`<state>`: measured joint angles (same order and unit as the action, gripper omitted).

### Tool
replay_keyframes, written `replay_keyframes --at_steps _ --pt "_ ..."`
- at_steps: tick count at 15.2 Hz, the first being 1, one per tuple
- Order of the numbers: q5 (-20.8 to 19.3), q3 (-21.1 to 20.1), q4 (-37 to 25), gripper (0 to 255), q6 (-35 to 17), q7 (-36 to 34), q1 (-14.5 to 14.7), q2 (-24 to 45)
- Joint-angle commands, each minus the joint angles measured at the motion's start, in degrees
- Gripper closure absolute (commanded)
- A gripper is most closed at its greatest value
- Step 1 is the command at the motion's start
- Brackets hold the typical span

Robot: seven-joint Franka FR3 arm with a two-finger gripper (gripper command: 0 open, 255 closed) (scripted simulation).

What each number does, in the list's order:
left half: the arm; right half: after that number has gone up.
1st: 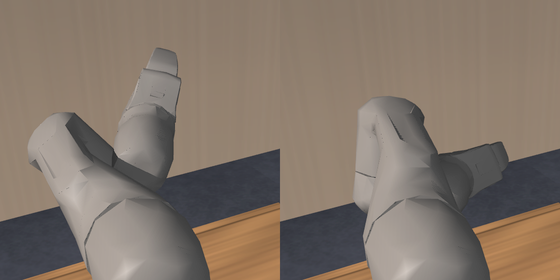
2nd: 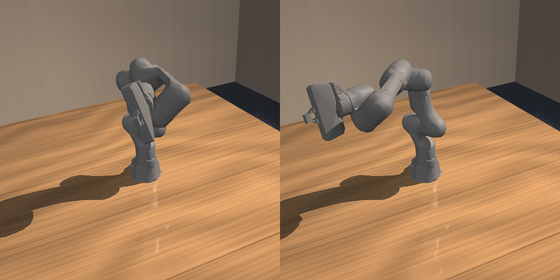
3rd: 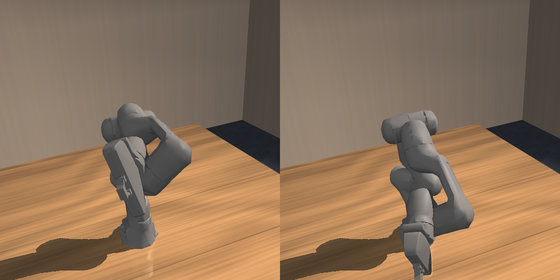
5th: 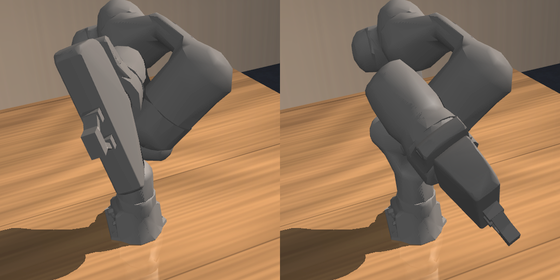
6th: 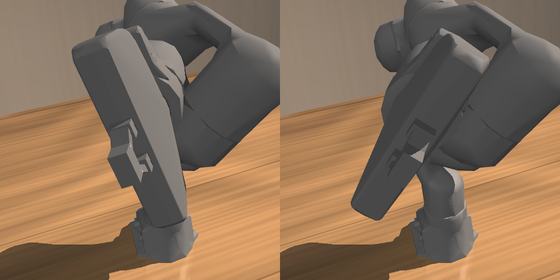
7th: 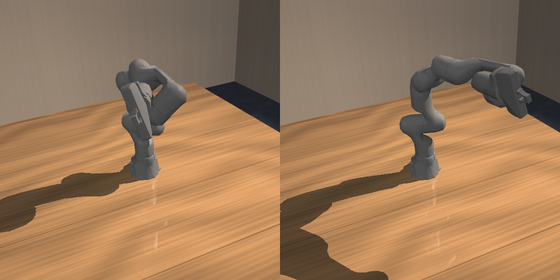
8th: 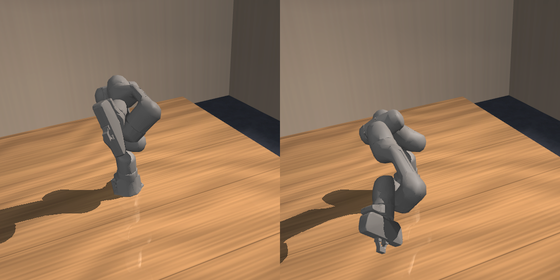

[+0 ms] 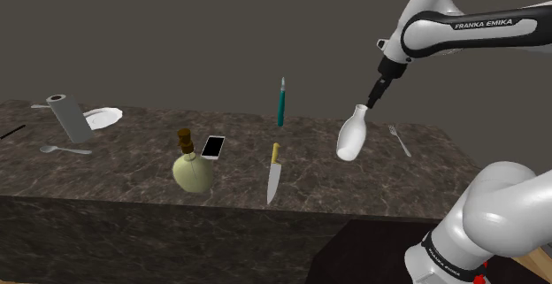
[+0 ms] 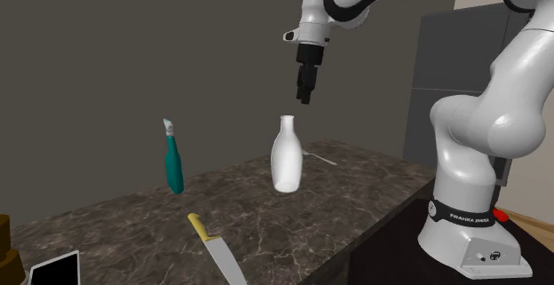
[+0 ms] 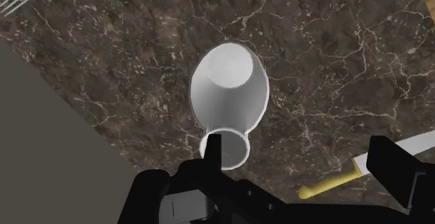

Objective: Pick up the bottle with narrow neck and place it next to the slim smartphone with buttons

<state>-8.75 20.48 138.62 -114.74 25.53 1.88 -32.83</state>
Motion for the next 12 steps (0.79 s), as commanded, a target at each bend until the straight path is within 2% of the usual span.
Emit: replay_keyframes --at_steps 1,4,12 --pt "0.43 2.72 -0.79 0 -2.96 3.46 0.71 4.20" --pt "1.89 6.65 -2.18 0 -6.64 8.91 1.81 10.22" --pt "2.91 7.97 1.08 0 -13.19 10.07 2.41 13.74"
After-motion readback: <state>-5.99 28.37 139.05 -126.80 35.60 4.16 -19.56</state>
